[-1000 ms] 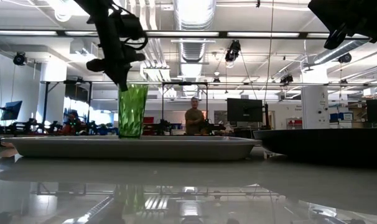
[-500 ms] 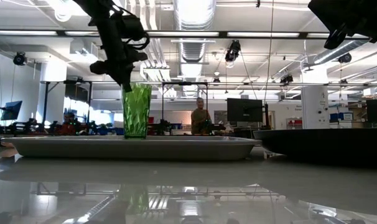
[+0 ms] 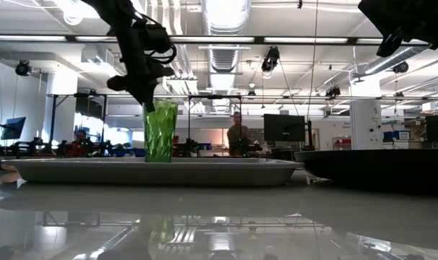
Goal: Pick and place plate/cup/fork/spoon on tray
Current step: Put the green cup on the gray serving tray, then put the black plate on the gray serving tray to the left of the green cup
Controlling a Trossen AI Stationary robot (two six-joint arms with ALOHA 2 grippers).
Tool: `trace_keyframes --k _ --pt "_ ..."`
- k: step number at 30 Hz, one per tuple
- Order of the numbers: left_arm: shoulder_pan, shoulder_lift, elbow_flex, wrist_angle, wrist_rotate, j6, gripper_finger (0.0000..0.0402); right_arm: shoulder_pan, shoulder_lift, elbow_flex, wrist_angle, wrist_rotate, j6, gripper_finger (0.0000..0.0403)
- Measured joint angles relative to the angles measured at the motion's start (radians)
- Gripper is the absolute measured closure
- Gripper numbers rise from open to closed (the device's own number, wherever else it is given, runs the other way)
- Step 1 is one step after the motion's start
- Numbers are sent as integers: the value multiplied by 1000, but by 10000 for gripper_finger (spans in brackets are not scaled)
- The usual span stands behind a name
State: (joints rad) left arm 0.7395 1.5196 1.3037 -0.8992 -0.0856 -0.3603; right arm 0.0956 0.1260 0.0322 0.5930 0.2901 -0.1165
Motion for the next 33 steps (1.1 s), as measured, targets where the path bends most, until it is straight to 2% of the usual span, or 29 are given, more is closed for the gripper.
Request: trace_keyframes --k 5,17,25,29,33 --pt "0 0 0 6 -5 0 395 0 0 0 0 0 0 394" --pt "-1 -20 -3 -1 -6 9 313 0 0 0 -4 0 4 394" --pt "-5 -105 -3 -2 1 59 308 0 0 0 -7 -1 23 394" --pt "-31 -178 -3 -1 4 87 308 0 0 0 -12 -7 107 394" --pt "-107 -265 -20 70 1 88 307 0 16 0 -13 -95 217 394"
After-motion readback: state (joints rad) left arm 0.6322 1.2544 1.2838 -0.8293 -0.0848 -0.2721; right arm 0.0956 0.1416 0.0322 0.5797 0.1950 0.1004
